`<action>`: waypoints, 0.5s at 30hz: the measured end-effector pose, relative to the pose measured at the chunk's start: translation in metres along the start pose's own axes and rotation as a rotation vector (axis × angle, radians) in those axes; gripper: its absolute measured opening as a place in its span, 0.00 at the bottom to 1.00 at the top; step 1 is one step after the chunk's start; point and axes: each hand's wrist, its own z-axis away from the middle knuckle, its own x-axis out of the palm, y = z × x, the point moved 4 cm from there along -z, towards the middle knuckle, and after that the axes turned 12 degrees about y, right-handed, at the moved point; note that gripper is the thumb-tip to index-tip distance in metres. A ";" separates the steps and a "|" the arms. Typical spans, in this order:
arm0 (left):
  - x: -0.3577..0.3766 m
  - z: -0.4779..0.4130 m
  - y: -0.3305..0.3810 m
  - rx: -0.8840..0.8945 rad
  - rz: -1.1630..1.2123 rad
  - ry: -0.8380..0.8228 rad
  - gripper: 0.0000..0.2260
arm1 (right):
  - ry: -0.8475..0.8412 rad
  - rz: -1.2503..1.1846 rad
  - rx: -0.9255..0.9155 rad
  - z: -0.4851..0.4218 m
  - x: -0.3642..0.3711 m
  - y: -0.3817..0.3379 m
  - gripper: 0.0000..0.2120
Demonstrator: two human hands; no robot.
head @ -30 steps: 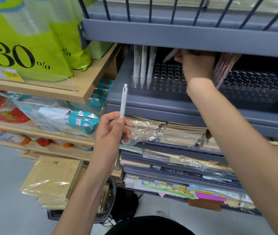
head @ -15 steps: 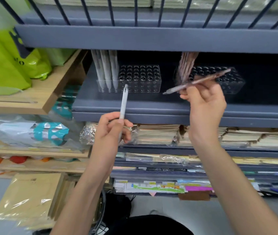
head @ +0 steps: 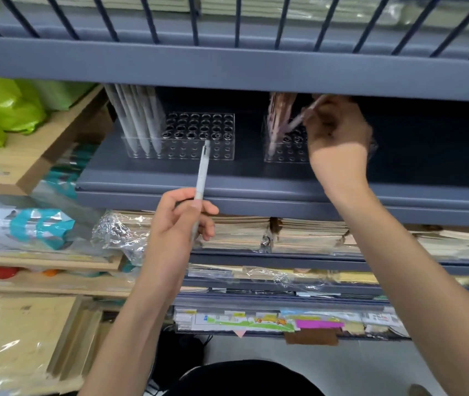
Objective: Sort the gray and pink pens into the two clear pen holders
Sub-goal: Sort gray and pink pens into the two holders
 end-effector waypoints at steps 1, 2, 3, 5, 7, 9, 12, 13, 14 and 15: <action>0.002 0.001 -0.001 0.001 0.006 0.006 0.04 | -0.051 0.084 -0.038 -0.004 0.004 0.001 0.07; 0.003 0.002 -0.003 0.001 0.010 0.010 0.04 | -0.119 0.159 -0.063 -0.008 0.008 0.001 0.08; 0.005 0.003 -0.005 -0.001 0.013 0.014 0.05 | -0.191 0.229 -0.094 -0.010 0.012 0.000 0.09; 0.007 0.006 -0.008 -0.005 0.010 0.015 0.06 | -0.313 0.326 -0.159 -0.012 0.019 -0.004 0.11; 0.008 0.009 -0.011 -0.006 -0.001 0.021 0.09 | -0.370 0.357 -0.191 -0.013 0.021 -0.008 0.13; 0.008 0.011 -0.012 -0.005 -0.012 0.029 0.10 | -0.385 0.382 -0.207 -0.015 0.021 -0.009 0.12; 0.008 0.012 -0.012 0.003 -0.023 0.034 0.08 | -0.406 0.415 -0.200 -0.017 0.022 -0.010 0.10; 0.008 0.012 -0.012 0.006 -0.027 0.037 0.08 | -0.415 0.415 -0.191 -0.016 0.022 -0.010 0.09; 0.009 0.012 -0.012 0.009 -0.031 0.041 0.08 | -0.420 0.401 -0.177 -0.016 0.022 -0.009 0.09; 0.009 0.013 -0.012 0.012 -0.036 0.047 0.07 | -0.425 0.383 -0.159 -0.017 0.021 -0.008 0.09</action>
